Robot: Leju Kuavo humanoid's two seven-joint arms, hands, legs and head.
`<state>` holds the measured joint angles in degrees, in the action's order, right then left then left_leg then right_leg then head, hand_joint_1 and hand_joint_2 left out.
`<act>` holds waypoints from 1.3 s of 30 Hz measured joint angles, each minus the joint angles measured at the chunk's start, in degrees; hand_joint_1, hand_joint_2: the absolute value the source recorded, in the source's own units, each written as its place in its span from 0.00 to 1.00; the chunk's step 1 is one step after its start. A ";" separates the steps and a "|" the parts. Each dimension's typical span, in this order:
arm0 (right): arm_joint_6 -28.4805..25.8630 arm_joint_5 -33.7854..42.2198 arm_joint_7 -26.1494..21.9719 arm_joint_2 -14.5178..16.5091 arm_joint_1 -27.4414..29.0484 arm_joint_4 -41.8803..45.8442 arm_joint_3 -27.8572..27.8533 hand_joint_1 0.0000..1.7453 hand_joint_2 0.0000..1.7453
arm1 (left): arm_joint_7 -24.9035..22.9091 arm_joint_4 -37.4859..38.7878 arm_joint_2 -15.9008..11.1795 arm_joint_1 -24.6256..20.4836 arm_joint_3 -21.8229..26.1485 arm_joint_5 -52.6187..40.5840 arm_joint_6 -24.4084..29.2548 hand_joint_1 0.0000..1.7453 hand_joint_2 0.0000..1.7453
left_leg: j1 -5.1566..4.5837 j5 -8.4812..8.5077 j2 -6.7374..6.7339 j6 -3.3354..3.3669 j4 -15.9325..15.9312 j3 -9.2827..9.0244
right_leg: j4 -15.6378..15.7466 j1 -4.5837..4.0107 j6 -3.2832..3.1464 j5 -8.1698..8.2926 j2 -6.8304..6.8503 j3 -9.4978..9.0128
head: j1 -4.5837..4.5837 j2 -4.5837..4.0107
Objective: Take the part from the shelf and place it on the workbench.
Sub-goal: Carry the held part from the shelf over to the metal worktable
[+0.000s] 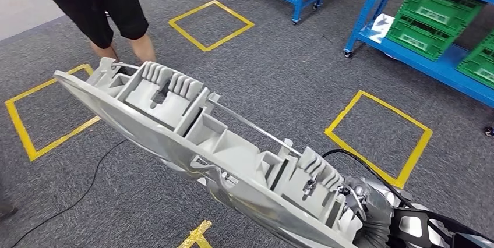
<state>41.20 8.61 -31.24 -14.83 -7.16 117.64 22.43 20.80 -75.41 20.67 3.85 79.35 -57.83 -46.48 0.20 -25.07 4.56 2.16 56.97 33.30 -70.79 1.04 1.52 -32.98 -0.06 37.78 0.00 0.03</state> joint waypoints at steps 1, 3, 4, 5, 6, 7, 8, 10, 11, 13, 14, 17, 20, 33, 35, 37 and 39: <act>0.06 -0.03 0.08 -0.05 -0.28 -0.27 0.16 1.00 1.00 | 0.17 0.28 0.04 -0.19 0.35 -0.15 0.04 0.00 1.00 | 0.04 -0.09 0.83 -0.14 0.18 0.01 | 4.30 0.28 0.56 2.00 -0.82 -1.75 | 0.03 0.00; 0.19 -0.04 0.26 -0.15 -0.93 -0.86 0.48 1.00 1.00 | 0.44 0.86 0.06 -0.71 0.91 -0.50 0.33 0.00 1.00 | -0.05 -0.34 2.24 -0.72 0.81 0.44 | 10.79 0.52 0.68 4.84 -2.77 -4.45 | 0.05 0.00; 0.23 0.01 0.42 -0.19 -1.21 -1.14 0.65 1.00 1.00 | 0.55 1.20 0.05 -0.95 1.14 -0.62 0.59 0.00 1.00 | -0.07 -0.38 2.80 -1.07 1.03 0.77 | 12.10 0.47 0.34 5.40 -3.34 -4.96 | 0.02 0.00; 0.27 0.08 0.64 -0.19 -1.50 -1.41 0.84 1.00 1.00 | 0.65 1.61 0.03 -1.14 1.36 -0.75 0.91 0.00 1.00 | -0.04 -0.33 3.27 -1.43 1.11 1.06 | 12.15 0.25 -0.18 5.51 -3.19 -4.96 | 0.03 0.00; 0.29 0.19 0.88 -0.19 -1.84 -1.64 1.04 1.00 1.00 | 0.76 2.05 0.01 -1.31 1.63 -0.89 1.32 0.00 1.00 | 0.10 -0.25 3.71 -1.72 1.09 1.26 | 12.18 0.28 -0.63 5.62 -2.58 -4.98 | 0.01 0.00; 0.31 0.33 1.13 -0.19 -2.26 -1.86 1.26 1.00 1.00 | 0.89 2.54 0.00 -1.44 1.90 -1.07 1.71 0.00 1.00 | 0.16 -0.36 3.37 -2.00 1.32 1.50 | 12.26 0.29 -0.98 5.72 -2.04 -5.02 | 0.01 0.00; 0.32 0.46 1.31 -0.17 -2.64 -2.05 1.45 1.00 1.00 | 1.01 2.96 -0.05 -1.61 2.12 -1.25 2.06 0.00 1.00 | 0.15 -0.91 2.16 -2.27 2.21 1.97 | 12.35 0.32 -1.35 5.74 -1.44 -5.13 | -0.06 0.00; 0.34 0.67 1.46 -0.18 -3.05 -2.34 1.74 1.00 1.00 | 1.20 3.63 -0.21 -2.09 2.34 -1.50 2.52 0.00 1.00 | 0.11 -3.68 -1.73 -2.76 7.42 4.51 | 12.43 0.19 -1.89 5.62 -0.12 -5.31 | -0.43 -0.01; 0.34 0.71 1.51 -0.18 -3.09 -2.49 1.84 1.00 1.00 | 1.26 3.96 -0.28 -2.38 2.36 -1.55 2.62 0.00 1.00 | 0.18 -5.53 -3.19 -2.95 11.47 6.53 | 12.43 0.02 -2.08 5.50 0.63 -5.34 | -0.62 -0.01; 0.34 0.78 1.69 -0.20 -3.23 -2.81 2.08 1.00 1.00 | 1.34 4.63 -0.32 -2.75 2.39 -1.63 2.70 0.00 1.00 | 0.38 -7.69 -4.17 -3.10 17.83 9.82 | 12.42 -0.27 -2.28 5.34 2.22 -5.36 | -0.75 -0.01; 0.33 0.83 1.80 -0.20 -3.37 -2.98 2.23 1.00 1.00 | 1.42 4.96 -0.30 -2.81 2.41 -1.69 2.69 0.00 1.00 | 0.42 -7.34 -4.28 -3.06 18.26 10.08 | 12.42 -0.38 -2.35 5.28 2.98 -5.39 | -0.76 -0.01; 0.23 1.22 2.37 -0.22 -3.94 -3.29 2.65 1.00 1.00 | 1.98 5.92 -0.48 -2.91 2.49 -2.26 2.72 0.00 1.00 | 0.02 -2.60 -6.60 -2.33 7.96 4.63 | 12.41 -0.77 -2.32 4.99 4.93 -5.66 | -0.75 -0.01; 0.12 2.21 3.27 -0.39 -4.28 -3.37 3.03 1.00 1.00 | 2.71 6.81 -0.55 -3.19 2.45 -3.05 2.66 0.00 1.00 | -0.80 -1.29 -8.45 -1.50 1.91 1.65 | 12.44 -1.19 -1.75 4.58 6.61 -5.87 | -0.72 0.00; 0.26 3.24 4.42 -1.90 -4.21 -5.32 6.15 1.00 1.00 | 4.52 10.46 0.08 -3.51 2.94 -4.81 3.23 0.00 1.00 | -0.08 -0.54 2.05 -0.61 0.89 0.23 | 8.45 0.22 0.67 5.17 -2.06 -2.05 | -0.19 -0.01; 0.26 3.43 4.25 -1.88 -4.37 -5.66 6.60 1.00 1.00 | 4.60 10.63 0.10 -3.41 3.41 -4.93 3.32 0.00 1.00 | -0.11 -0.79 3.26 -1.22 1.26 0.61 | 11.81 0.19 -0.04 6.39 -2.93 -3.65 | -0.21 0.00; 0.26 3.59 4.14 -1.80 -4.59 -5.91 7.03 1.00 1.00 | 4.64 10.75 0.12 -3.07 3.90 -4.98 3.38 0.00 1.00 | 0.07 -0.88 3.82 -1.80 1.36 0.89 | 11.94 -0.02 -1.05 6.52 -1.84 -3.85 | -0.21 0.00; 0.26 3.67 4.11 -1.67 -4.86 -6.08 7.35 1.00 1.00 | 4.66 10.83 0.16 -2.86 4.18 -5.01 3.42 0.00 1.00 | 0.05 -1.97 1.10 -2.40 3.08 1.80 | 12.18 0.02 -1.81 6.54 -0.71 -4.14 | -0.42 -0.01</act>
<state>41.46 12.27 -27.14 -16.50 -12.02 111.56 29.79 25.46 -64.58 20.83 1.00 83.53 -62.84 -43.06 0.25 -27.04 5.66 -0.24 60.06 35.10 -58.61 1.07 -0.29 -26.44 -0.76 33.64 -0.42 0.02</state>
